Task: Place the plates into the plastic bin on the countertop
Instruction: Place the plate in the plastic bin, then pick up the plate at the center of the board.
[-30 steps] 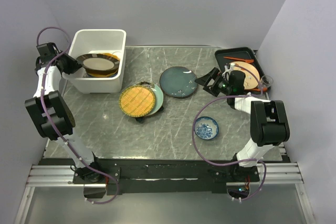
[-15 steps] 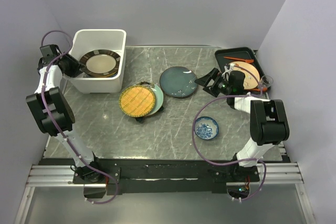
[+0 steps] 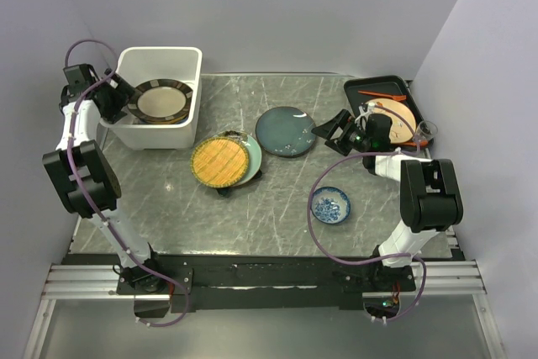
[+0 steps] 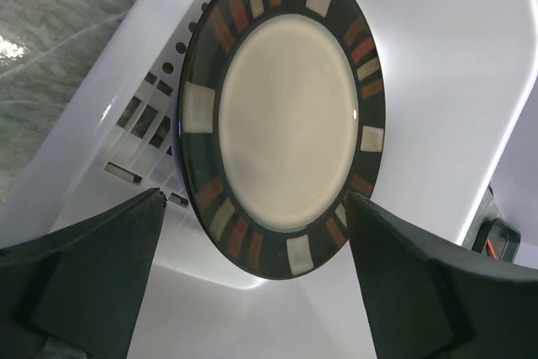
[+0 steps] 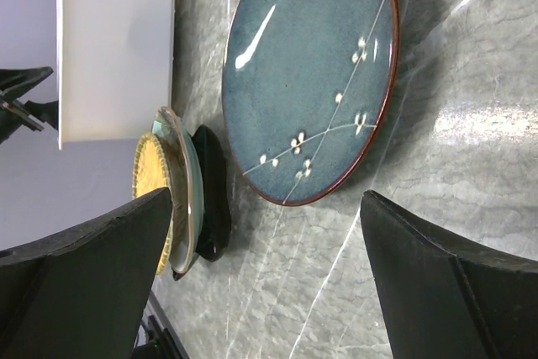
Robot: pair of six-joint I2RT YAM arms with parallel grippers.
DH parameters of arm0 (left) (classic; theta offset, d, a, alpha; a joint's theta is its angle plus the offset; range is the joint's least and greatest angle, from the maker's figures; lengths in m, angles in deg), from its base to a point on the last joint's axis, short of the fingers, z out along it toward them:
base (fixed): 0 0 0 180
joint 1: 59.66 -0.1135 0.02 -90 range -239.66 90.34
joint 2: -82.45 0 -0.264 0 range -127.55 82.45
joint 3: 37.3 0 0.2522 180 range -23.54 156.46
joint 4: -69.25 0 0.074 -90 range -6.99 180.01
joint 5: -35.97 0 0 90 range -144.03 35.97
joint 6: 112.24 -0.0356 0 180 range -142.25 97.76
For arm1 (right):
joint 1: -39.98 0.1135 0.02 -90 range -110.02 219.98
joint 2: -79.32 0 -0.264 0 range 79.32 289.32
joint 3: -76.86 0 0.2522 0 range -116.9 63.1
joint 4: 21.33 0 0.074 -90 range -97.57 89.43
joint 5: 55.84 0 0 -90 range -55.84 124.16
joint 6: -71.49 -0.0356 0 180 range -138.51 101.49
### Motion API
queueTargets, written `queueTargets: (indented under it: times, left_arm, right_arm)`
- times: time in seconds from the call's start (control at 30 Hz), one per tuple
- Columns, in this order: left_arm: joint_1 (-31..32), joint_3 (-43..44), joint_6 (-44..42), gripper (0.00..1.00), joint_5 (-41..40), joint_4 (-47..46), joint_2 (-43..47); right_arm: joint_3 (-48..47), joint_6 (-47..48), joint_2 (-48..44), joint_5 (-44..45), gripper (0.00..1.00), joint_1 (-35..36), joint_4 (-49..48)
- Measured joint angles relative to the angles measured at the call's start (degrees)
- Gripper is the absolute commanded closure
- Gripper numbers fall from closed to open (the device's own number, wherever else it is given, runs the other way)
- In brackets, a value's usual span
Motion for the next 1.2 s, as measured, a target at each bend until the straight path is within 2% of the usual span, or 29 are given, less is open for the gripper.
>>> queueTargets:
  times: [0.1, 0.37, 0.8, 1.03, 1.2]
  left_arm:
    - [0.2, 0.3, -0.6, 0.01, -0.9, 0.1, 0.4]
    - [0.7, 0.4, -2.1, 0.01, -2.8, 2.6, 5.5]
    - [1.3, 1.1, -2.6, 0.01, -1.2, 2.0, 10.5]
    - [2.5, -1.7, -2.3, 0.01, 2.7, -2.6, 17.6]
    - [6.6, -1.8, -2.4, 0.00, 4.4, -6.9, 22.1]
  right_arm:
    - [0.0, 0.0, 0.0, 0.0, 0.00, 0.0, 0.0]
    - [0.0, 0.0, 0.0, 0.0, 0.00, 0.0, 0.0]
    - [0.0, 0.3, 0.0, 0.5, 0.00, 0.0, 1.8]
    - [0.0, 0.7, 0.0, 1.3, 0.00, 0.0, 3.0]
    - [-0.4, 1.5, 0.0, 2.3, 0.00, 0.0, 4.9]
